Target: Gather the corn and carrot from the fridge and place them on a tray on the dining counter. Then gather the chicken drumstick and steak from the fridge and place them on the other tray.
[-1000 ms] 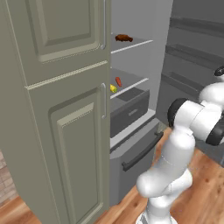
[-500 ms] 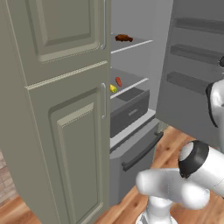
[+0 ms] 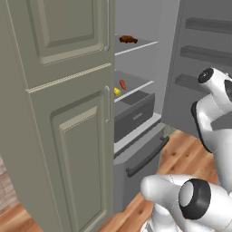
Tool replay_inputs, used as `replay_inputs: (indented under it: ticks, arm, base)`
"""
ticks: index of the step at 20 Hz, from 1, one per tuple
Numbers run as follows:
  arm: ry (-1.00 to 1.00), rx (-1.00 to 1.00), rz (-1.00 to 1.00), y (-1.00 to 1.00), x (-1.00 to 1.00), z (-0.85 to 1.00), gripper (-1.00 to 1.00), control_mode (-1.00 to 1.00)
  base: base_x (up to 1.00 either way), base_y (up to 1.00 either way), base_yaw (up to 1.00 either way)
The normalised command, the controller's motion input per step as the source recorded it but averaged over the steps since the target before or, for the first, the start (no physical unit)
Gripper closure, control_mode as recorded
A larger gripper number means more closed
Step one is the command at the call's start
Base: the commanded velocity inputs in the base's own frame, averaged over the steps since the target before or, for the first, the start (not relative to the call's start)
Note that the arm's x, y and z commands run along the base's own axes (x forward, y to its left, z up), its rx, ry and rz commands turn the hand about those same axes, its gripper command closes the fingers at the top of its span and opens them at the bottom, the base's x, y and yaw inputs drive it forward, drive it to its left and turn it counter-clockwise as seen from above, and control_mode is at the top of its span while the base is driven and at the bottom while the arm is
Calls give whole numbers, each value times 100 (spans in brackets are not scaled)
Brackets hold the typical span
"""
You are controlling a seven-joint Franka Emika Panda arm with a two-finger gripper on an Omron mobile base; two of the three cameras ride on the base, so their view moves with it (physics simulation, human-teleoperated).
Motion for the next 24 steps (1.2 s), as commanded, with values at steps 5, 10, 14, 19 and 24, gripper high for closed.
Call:
replay_inputs:
  ticks: [5,10,14,19,24]
  arm:
    - [-45,58,-69,0,28,-29,-100,-100]
    - [-38,63,-74,0,38,-67,-100,-100]
    - [-40,20,-52,78,43,-69,-100,-100]
    - [-26,5,-58,81,55,-61,-100,-100]
    - [-23,-1,-68,62,43,-9,-100,-100]
  base:
    - [0,0,0]
    - [0,0,0]
    - [0,0,0]
    - [0,0,0]
    - [0,0,0]
